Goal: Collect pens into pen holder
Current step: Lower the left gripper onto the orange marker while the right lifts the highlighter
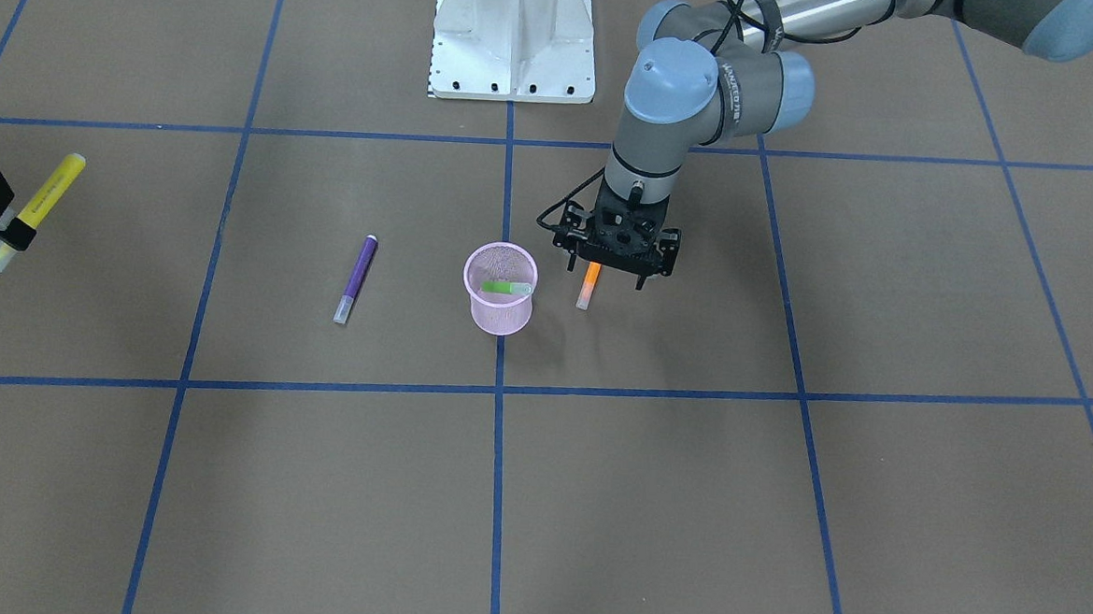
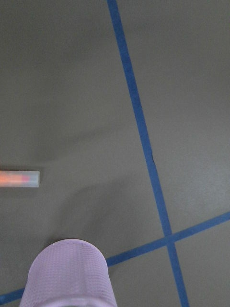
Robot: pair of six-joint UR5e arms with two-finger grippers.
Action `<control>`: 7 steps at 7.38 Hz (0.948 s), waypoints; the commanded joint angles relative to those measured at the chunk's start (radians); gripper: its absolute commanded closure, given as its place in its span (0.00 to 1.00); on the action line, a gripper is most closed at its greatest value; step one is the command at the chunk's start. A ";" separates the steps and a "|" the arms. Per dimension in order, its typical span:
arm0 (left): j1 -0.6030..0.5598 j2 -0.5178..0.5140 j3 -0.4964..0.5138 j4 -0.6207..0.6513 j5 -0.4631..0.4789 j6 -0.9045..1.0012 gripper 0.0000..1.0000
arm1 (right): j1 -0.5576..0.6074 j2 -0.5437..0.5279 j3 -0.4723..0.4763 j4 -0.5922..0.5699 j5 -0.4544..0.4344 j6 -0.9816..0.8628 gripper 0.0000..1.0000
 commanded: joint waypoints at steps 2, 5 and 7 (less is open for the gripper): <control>0.022 -0.017 0.054 -0.022 -0.004 -0.005 0.03 | -0.056 0.046 0.000 0.004 -0.009 0.059 1.00; 0.045 -0.026 0.079 -0.022 -0.006 -0.005 0.20 | -0.087 0.069 -0.007 0.004 -0.015 0.080 1.00; 0.045 -0.026 0.079 -0.019 -0.007 -0.002 0.48 | -0.096 0.072 -0.007 0.004 -0.015 0.083 1.00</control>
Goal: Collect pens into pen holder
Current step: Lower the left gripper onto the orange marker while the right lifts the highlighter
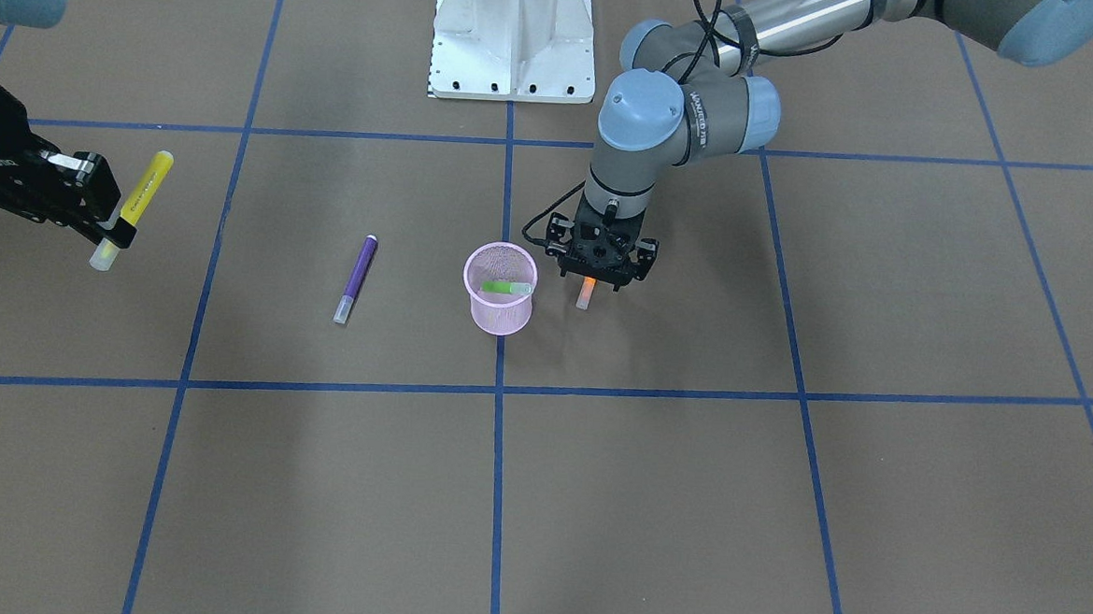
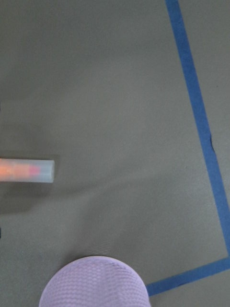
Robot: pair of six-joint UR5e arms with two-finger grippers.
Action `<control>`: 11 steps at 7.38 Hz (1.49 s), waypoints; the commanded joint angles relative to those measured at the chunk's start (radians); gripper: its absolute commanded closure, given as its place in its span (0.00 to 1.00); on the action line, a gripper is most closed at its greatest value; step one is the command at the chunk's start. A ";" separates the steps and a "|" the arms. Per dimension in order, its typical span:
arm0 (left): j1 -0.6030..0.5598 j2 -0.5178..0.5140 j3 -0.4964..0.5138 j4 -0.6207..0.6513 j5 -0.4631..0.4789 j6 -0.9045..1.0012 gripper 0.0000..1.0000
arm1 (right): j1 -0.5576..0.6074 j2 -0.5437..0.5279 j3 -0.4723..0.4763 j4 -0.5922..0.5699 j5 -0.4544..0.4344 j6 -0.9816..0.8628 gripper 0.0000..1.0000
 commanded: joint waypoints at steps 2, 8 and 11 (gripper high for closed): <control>0.000 0.000 -0.001 0.008 -0.055 0.008 0.69 | -0.005 0.002 0.002 0.000 -0.001 0.002 1.00; -0.081 0.001 -0.043 0.014 -0.139 0.008 1.00 | -0.007 0.027 0.008 0.000 0.001 0.020 1.00; -0.316 0.012 -0.080 0.012 -0.358 0.014 1.00 | -0.109 0.132 0.003 0.003 -0.105 0.130 1.00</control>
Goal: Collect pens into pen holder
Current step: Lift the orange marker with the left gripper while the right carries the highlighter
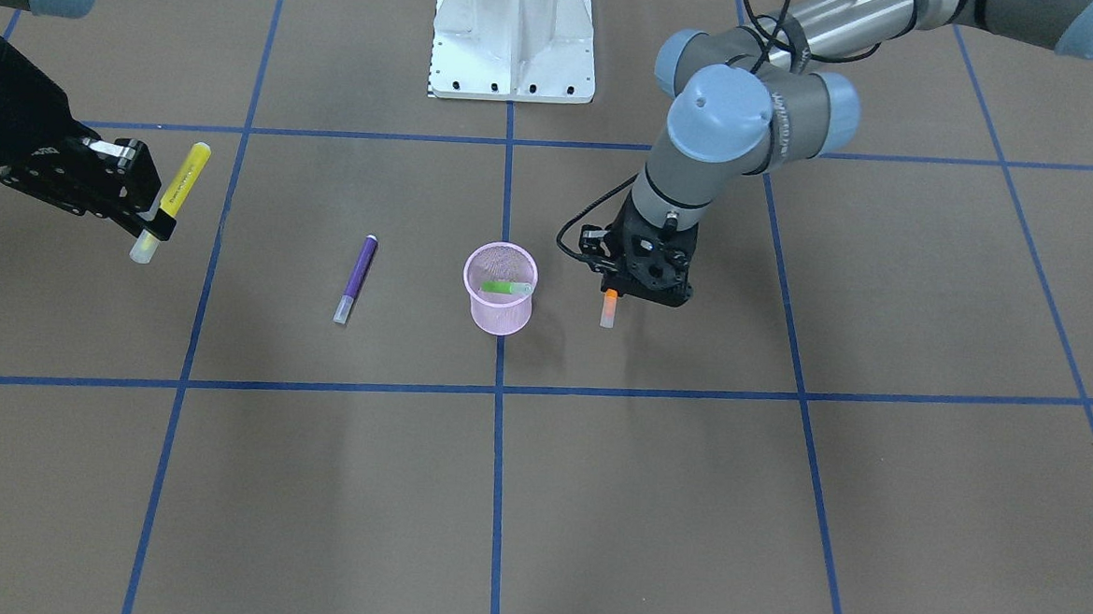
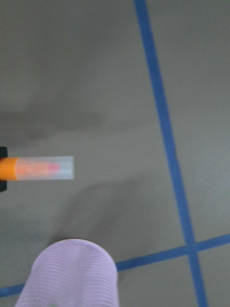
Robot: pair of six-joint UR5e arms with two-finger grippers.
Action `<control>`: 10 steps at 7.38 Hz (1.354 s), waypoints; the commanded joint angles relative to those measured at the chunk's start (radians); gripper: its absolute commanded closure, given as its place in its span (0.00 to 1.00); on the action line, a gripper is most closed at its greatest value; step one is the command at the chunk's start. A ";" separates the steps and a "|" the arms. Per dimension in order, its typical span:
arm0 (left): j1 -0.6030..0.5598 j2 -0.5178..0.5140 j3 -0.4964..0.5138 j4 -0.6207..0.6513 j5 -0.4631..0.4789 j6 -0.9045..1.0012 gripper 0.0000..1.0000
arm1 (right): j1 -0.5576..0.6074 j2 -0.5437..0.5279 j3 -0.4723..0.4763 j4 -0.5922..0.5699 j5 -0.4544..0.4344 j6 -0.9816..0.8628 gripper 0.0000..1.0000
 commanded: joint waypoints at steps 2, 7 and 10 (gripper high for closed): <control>-0.160 0.008 -0.050 -0.006 -0.133 -0.008 1.00 | -0.205 0.144 -0.008 0.015 -0.304 0.148 1.00; -0.220 0.017 -0.100 -0.006 -0.124 -0.010 1.00 | -0.523 0.248 -0.110 0.153 -0.962 0.239 1.00; -0.217 0.017 -0.090 -0.007 -0.124 -0.007 1.00 | -0.610 0.298 -0.226 0.153 -1.168 0.226 1.00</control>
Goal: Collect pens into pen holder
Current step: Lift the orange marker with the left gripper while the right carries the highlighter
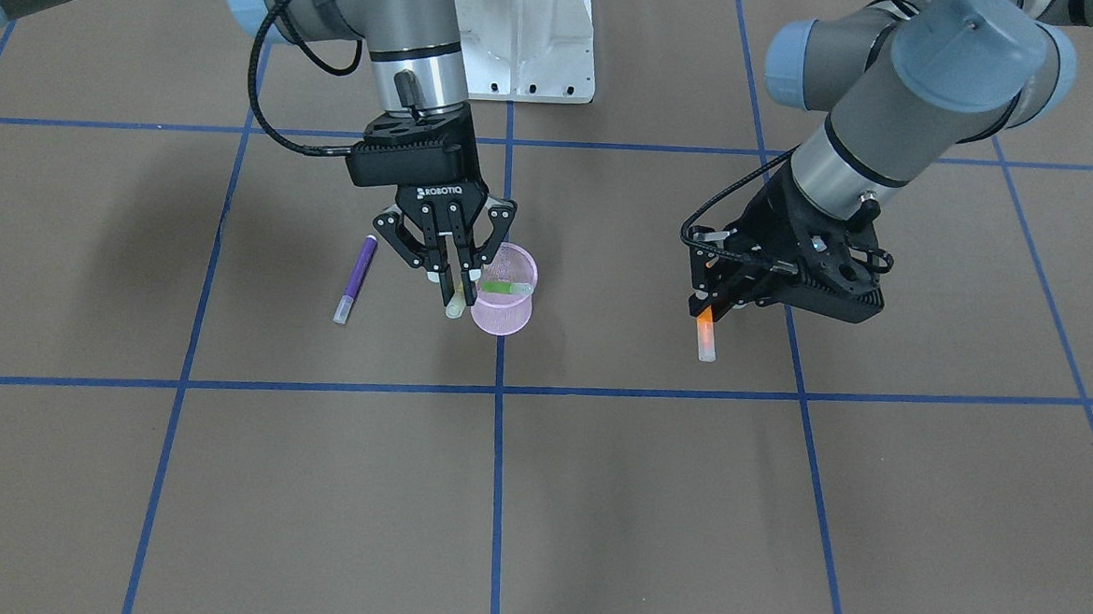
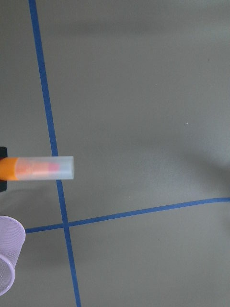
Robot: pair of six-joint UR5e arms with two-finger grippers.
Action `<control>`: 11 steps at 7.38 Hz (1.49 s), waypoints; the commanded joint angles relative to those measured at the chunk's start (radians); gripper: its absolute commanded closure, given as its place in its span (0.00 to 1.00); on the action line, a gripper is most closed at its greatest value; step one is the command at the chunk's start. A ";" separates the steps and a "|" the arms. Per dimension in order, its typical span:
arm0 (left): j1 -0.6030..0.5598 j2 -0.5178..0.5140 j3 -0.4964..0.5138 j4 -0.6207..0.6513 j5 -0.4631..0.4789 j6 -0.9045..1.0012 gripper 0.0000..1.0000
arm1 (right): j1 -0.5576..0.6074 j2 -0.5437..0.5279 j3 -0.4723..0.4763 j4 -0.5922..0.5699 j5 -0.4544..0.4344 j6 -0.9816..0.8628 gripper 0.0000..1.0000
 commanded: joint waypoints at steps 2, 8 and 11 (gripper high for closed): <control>0.002 0.001 0.011 -0.003 0.000 0.006 1.00 | -0.101 0.002 -0.035 0.000 -0.179 -0.010 1.00; 0.005 -0.001 0.030 -0.007 -0.002 0.008 1.00 | -0.167 -0.016 -0.041 0.025 -0.282 -0.014 0.00; 0.006 -0.015 0.028 -0.006 0.000 -0.003 1.00 | -0.128 -0.015 -0.004 0.032 -0.175 -0.083 0.00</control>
